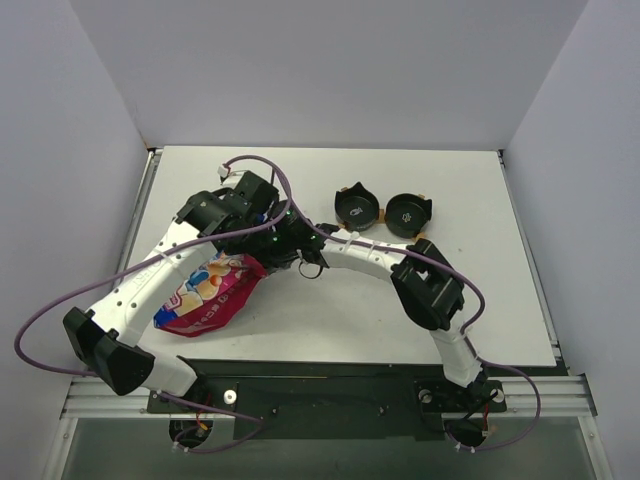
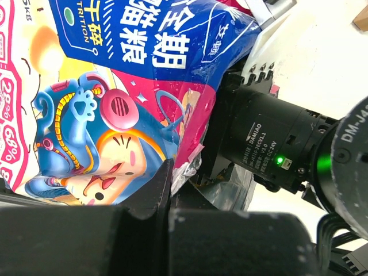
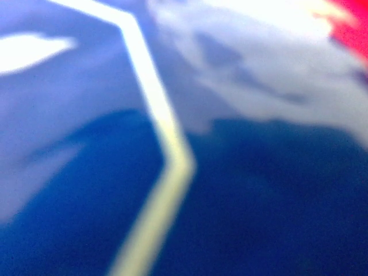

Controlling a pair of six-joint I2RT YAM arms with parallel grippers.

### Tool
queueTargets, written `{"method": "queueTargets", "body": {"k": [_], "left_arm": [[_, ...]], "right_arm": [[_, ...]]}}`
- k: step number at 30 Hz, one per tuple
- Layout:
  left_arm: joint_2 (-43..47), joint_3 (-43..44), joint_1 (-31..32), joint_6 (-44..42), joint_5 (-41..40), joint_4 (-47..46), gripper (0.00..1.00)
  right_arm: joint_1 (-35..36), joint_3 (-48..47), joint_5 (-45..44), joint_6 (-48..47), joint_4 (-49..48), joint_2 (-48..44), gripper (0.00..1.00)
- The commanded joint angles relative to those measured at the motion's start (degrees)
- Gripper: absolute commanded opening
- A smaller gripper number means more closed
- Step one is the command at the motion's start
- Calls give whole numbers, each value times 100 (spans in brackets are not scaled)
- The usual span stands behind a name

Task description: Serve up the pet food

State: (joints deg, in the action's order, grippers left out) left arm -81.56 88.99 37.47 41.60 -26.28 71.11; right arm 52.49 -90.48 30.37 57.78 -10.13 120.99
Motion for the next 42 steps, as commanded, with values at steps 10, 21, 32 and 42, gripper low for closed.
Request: {"method": "queueTargets", "body": {"k": [10, 21, 32, 42], "left_arm": [[615, 777, 216, 85, -447, -406, 0], [896, 839, 208, -74, -1124, -230, 0], [1204, 611, 85, -118, -1327, -405, 0], [1467, 224, -47, -188, -1063, -774, 0]], "right_arm": [[-432, 1216, 1050, 884, -2010, -1112, 0], [-705, 1304, 927, 339, -737, -1701, 0], [-871, 1831, 909, 76, -112, -2447, 0], [-1126, 2174, 1217, 243, -358, -2870, 0]]}}
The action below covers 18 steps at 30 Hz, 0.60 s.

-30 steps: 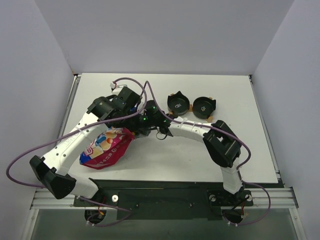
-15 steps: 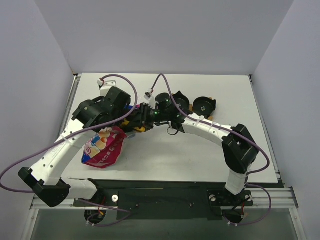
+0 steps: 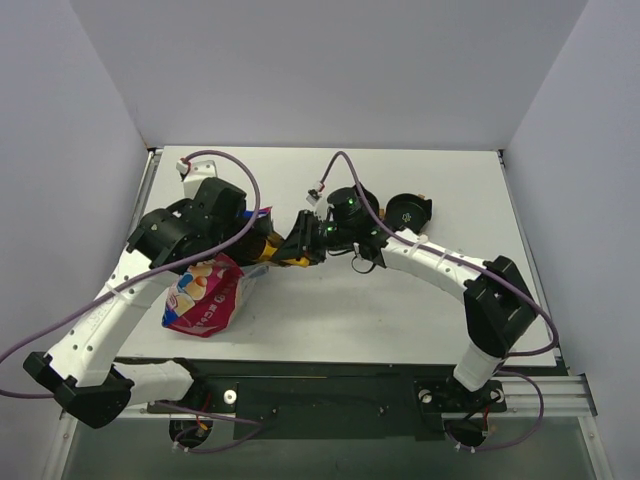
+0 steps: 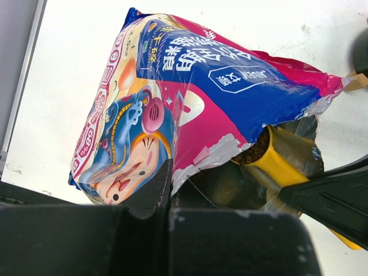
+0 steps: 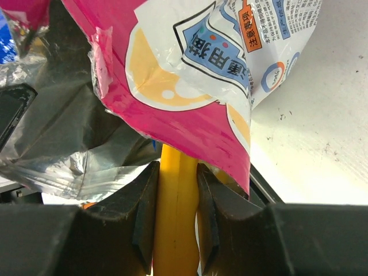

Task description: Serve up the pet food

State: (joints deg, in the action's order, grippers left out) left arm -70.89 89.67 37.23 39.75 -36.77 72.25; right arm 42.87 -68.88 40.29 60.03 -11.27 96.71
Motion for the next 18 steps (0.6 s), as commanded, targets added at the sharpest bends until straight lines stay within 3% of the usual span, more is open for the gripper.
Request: {"method": "queueTargets", "body": {"k": [1, 18], "left_arm": [[427, 130, -32, -46, 3, -923, 0], [506, -46, -67, -388, 618, -1573, 0]], "right_arm": [[-183, 50, 242, 17, -218, -546, 0], [-429, 182, 664, 149, -376, -1049, 0]]}}
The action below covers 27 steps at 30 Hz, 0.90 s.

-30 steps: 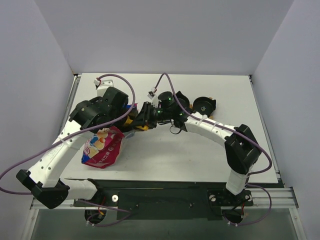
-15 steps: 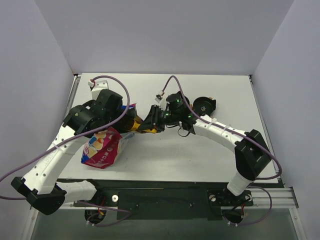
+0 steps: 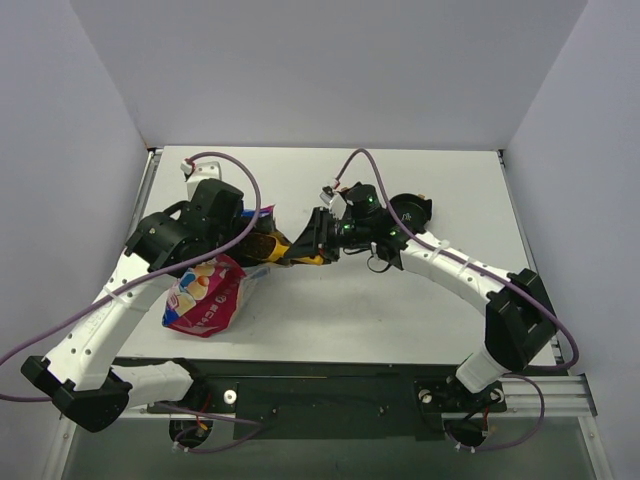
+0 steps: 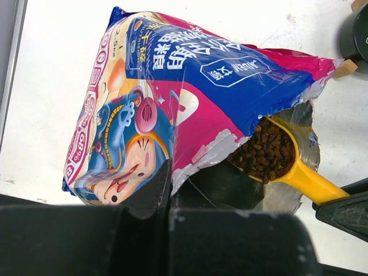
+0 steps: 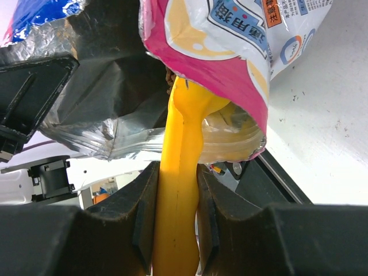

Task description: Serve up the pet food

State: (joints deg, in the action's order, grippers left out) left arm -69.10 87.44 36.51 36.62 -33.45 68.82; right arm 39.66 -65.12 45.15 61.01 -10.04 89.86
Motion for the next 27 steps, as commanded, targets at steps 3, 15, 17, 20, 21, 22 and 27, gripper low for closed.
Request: {"method": "queueTargets", "body": {"k": [3, 15, 17, 20, 21, 22, 27], "left_arm": [[353, 107, 5, -85, 366, -1283, 0], [345, 36, -13, 55, 287, -1213, 0], [336, 63, -30, 117, 225, -1160, 0], [283, 89, -48, 205, 190, -1134, 0], [283, 89, -74, 214, 190, -1134, 0], [274, 89, -83, 249, 190, -1134, 0], [178, 247, -250, 363, 190, -1108, 0]], "right_arm": [[-143, -343, 196, 95, -525, -286, 0], [-283, -141, 337, 95, -507, -654, 0], [-310, -36, 398, 200, -638, -724, 0], [-389, 148, 460, 350, -903, -839, 0], [-406, 201, 486, 367, -912, -848, 0], [-415, 237, 530, 367, -929, -865, 0], [-441, 447, 592, 473, -1149, -979, 0]]}}
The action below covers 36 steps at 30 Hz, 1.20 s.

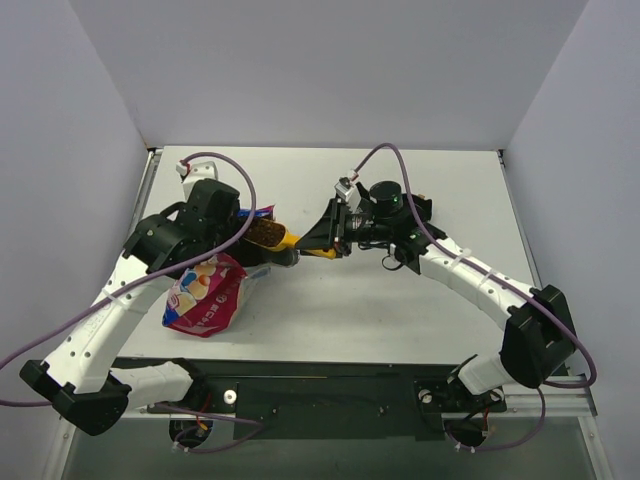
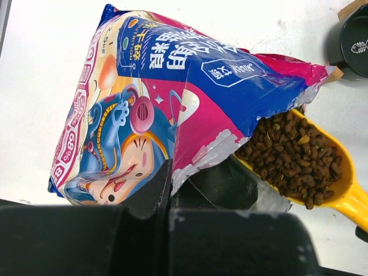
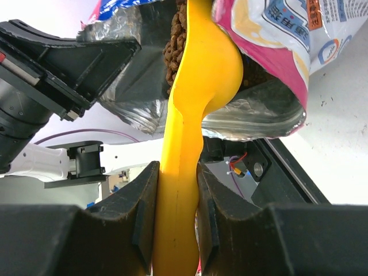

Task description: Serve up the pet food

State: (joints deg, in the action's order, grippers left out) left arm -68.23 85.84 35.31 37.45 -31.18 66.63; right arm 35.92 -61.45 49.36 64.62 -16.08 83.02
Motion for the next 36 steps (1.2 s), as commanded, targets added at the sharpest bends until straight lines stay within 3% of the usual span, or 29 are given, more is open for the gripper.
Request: {"method": "queueTargets", "body": {"k": [1, 20, 36], "left_arm": [[55, 442, -208, 350, -37, -880, 0], [-305, 618, -534, 553, 489, -1003, 0], [-279, 477, -595, 975, 850, -1056, 0]], "right_arm": [[-68, 98, 179, 112, -546, -313, 0], [-454, 749, 311, 261, -871, -867, 0], [-481, 1021, 451, 780, -2074, -779, 0]]}}
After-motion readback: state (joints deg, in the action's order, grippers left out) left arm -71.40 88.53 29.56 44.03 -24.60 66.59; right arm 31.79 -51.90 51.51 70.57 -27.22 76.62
